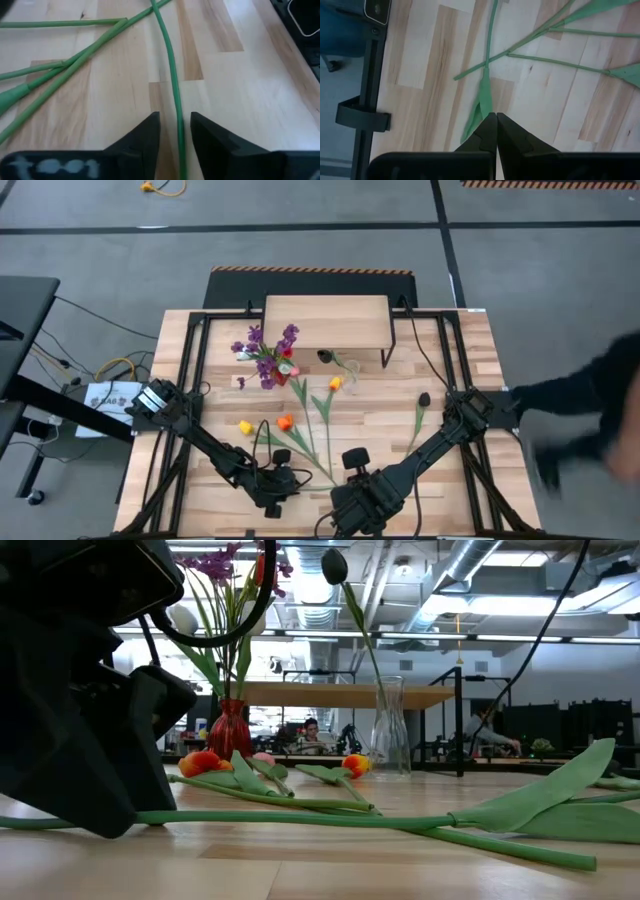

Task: Pick and place flowers into a vace then onto a shelf
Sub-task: Put the dark red flower into the transparent flower vase

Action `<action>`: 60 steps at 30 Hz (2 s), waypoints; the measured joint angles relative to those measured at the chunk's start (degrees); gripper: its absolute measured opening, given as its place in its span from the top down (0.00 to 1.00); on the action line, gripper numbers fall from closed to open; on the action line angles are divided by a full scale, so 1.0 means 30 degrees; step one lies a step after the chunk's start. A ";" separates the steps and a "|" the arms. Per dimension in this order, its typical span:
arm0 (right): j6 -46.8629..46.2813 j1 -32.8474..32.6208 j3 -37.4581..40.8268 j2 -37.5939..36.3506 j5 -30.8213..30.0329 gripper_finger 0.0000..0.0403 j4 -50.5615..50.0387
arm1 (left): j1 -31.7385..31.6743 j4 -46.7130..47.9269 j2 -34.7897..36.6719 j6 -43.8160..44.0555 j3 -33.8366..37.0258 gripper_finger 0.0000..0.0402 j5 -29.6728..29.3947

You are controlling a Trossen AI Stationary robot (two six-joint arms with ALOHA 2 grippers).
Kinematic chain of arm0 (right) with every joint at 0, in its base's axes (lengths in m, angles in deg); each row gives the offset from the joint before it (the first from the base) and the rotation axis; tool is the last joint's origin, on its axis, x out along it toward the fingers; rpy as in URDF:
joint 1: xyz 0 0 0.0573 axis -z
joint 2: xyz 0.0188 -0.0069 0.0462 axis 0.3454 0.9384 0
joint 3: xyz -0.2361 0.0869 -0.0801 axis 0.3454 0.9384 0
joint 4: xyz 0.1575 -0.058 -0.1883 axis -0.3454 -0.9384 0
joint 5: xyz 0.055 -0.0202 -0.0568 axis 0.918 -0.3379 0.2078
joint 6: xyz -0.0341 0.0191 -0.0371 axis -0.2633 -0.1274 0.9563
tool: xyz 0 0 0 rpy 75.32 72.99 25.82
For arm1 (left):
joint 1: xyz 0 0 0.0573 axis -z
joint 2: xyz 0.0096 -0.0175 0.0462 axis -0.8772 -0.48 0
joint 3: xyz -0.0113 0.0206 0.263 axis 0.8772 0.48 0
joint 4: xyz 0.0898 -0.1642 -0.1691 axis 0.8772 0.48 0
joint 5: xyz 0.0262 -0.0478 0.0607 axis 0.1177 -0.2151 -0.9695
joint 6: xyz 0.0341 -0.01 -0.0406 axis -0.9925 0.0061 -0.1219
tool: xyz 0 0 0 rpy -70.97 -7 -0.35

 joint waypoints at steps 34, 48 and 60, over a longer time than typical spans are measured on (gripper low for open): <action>-0.1950 -0.4873 0.0110 -0.6845 -1.3763 1.00 0.0435 | 0.2008 0.1755 0.0204 -0.0123 -0.3254 1.00 -0.7123; 0.3003 -0.8372 1.6657 -1.4463 -0.9687 1.00 2.2125 | 0.3348 0.1752 0.0226 -0.1477 -0.4657 1.00 -0.9489; 0.5340 -0.8830 2.7260 -1.6205 -0.9507 1.00 3.7252 | 0.4096 0.3618 0.2231 -0.1591 -0.5042 1.00 -1.4466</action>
